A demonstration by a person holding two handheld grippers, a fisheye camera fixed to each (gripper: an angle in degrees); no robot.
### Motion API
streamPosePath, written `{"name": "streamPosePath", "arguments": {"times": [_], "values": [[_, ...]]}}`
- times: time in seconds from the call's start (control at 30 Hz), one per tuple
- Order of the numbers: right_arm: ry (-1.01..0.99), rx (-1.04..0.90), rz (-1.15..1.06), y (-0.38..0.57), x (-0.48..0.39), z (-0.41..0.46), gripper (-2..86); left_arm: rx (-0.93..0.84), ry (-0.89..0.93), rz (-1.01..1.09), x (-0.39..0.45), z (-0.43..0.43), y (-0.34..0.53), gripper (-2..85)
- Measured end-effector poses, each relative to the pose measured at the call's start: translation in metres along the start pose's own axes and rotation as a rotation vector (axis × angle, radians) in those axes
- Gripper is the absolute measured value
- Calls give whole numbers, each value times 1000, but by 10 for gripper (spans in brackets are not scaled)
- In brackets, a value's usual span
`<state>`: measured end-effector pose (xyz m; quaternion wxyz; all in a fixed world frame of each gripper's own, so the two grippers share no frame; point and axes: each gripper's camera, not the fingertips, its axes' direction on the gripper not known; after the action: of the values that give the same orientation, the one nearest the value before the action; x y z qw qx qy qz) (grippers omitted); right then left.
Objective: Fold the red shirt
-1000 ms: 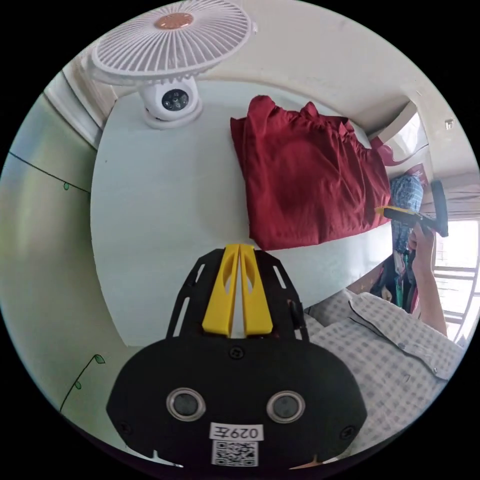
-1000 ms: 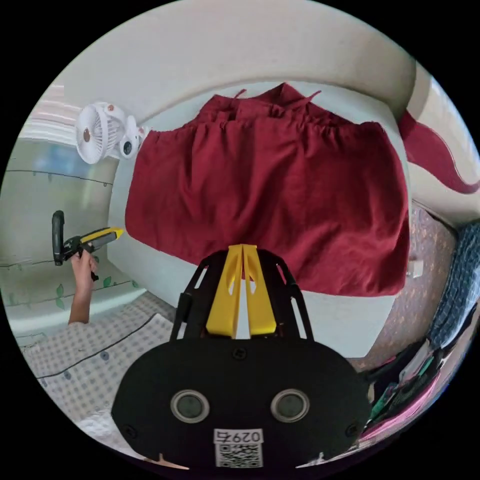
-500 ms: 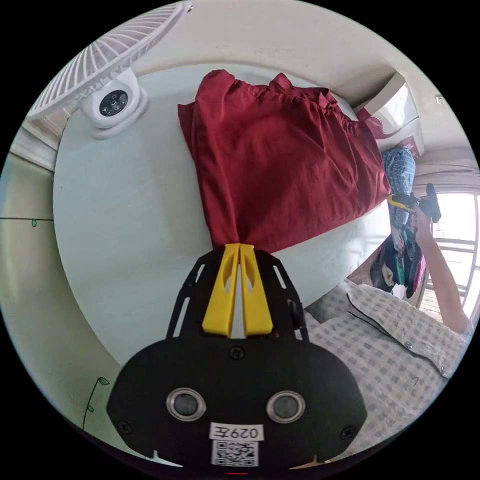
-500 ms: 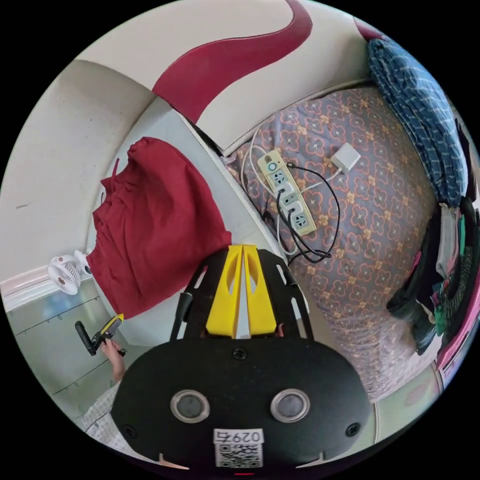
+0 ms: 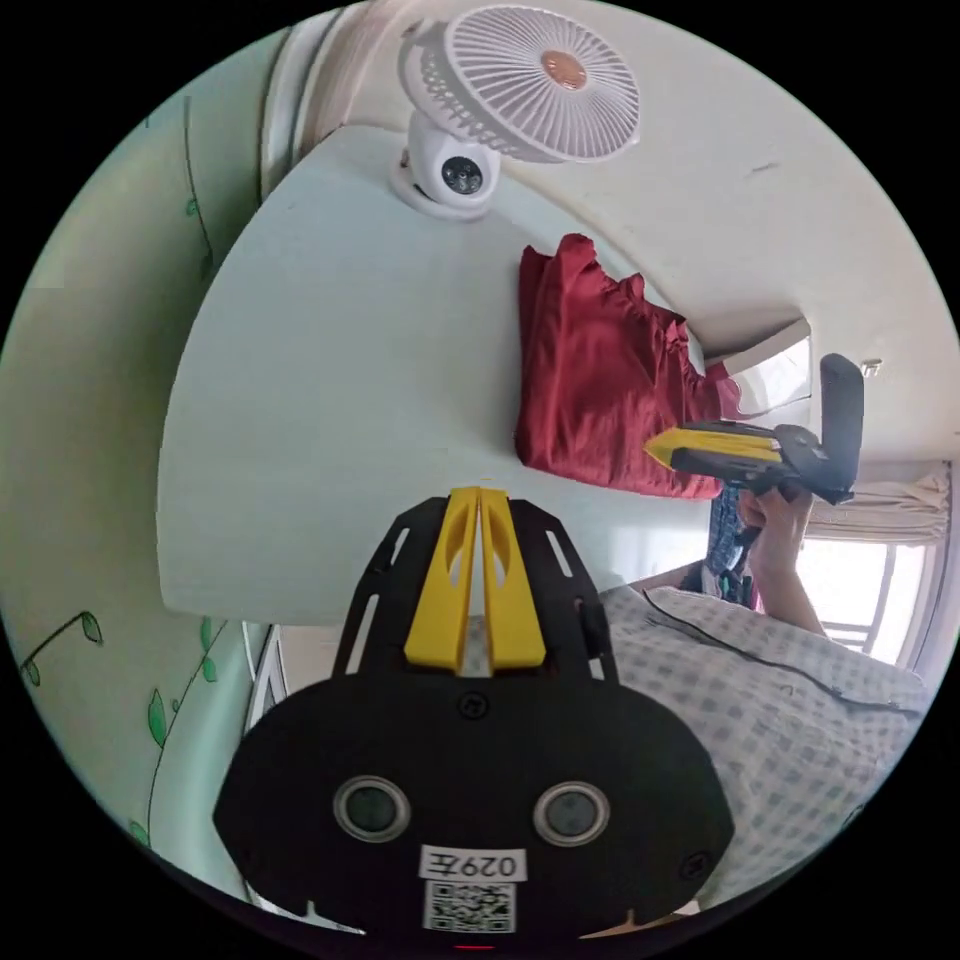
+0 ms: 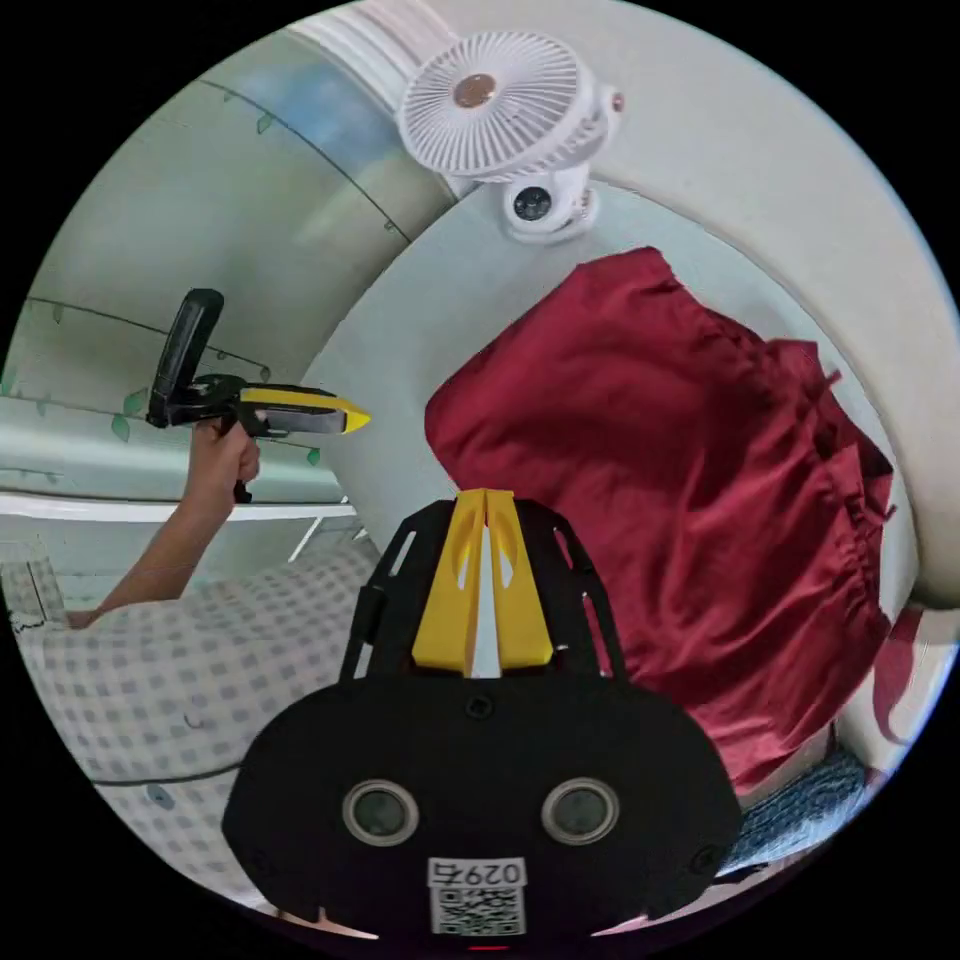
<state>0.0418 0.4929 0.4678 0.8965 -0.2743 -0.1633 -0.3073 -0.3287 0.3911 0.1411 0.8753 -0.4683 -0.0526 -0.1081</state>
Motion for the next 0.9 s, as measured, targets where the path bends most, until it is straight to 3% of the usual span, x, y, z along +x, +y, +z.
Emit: {"name": "streamPosePath", "arguments": {"times": [0.2,0.33,0.47,0.53,0.63,0.7,0.83,0.9], "values": [[122,-256,-51,-44,-42,51,130,79,105,-157,-34,-12,66,-10],[365,-302,-135,-31,-60,63,100,84,166,-234,-44,-2,92,-10],[381,-309,-116,-11,-43,58,56,62,251,-220,-38,10,89,-10],[267,-279,-41,1,-18,46,34,37,241,-172,-26,12,79,-10],[-92,-40,167,47,49,-7,20,-23,200,-57,2,16,54,-10],[-299,238,285,115,107,-66,14,-69,156,28,27,21,35,-10],[-388,648,532,265,184,-145,11,-123,135,146,73,37,8,-9],[-295,796,749,379,218,-167,10,-162,141,216,109,54,-7,-9]]}}
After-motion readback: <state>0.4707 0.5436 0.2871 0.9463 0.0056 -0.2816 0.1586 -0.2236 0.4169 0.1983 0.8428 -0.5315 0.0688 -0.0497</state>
